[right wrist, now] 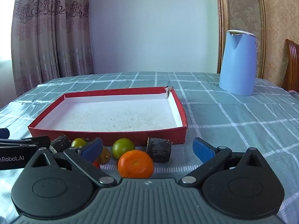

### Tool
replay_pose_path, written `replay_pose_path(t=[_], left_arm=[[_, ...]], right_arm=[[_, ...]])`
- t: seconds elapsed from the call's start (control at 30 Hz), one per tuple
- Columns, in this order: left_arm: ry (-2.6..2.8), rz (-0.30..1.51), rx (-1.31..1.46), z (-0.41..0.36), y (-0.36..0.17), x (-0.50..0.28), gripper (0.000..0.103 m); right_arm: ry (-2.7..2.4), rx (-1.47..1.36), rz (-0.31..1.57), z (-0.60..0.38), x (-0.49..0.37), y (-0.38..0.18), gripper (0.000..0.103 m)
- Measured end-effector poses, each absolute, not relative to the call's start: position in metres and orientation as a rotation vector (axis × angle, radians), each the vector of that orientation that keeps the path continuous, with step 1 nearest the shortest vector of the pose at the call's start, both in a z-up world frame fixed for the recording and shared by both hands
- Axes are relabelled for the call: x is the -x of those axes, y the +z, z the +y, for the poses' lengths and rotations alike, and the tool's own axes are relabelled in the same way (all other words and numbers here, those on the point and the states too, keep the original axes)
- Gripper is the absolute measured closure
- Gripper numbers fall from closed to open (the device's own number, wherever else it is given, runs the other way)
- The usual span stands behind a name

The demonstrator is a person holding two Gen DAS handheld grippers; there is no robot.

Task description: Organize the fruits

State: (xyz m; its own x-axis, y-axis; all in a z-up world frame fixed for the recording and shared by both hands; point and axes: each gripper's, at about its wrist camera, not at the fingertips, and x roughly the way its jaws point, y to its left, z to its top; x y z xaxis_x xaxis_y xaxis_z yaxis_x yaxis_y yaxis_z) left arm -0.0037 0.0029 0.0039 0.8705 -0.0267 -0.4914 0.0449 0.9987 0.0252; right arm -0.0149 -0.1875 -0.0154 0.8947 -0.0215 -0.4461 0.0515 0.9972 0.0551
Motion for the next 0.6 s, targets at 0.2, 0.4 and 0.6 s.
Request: replay_pose_path(t=[0.2,0.4,0.6], left_arm=[[-0.025,0.522,-0.005,0.0063,0.0029,0.003,0.0],[-0.016,0.529,0.002,0.0069,0.0003,0.0021,0.0],[-0.01,0.539,-0.027,0.0024,-0.0029,0.0015,0.0]], right_arm=[[-0.039,-0.08,0.464,-0.1864,0.0143,-0.019,0.0],[-0.038,-0.093,0.47,-0.1885,0.0114,-0.0225,0.0],[-0.032,-0.106,0.475,-0.1904,0.0108,-0.0246,0.0]])
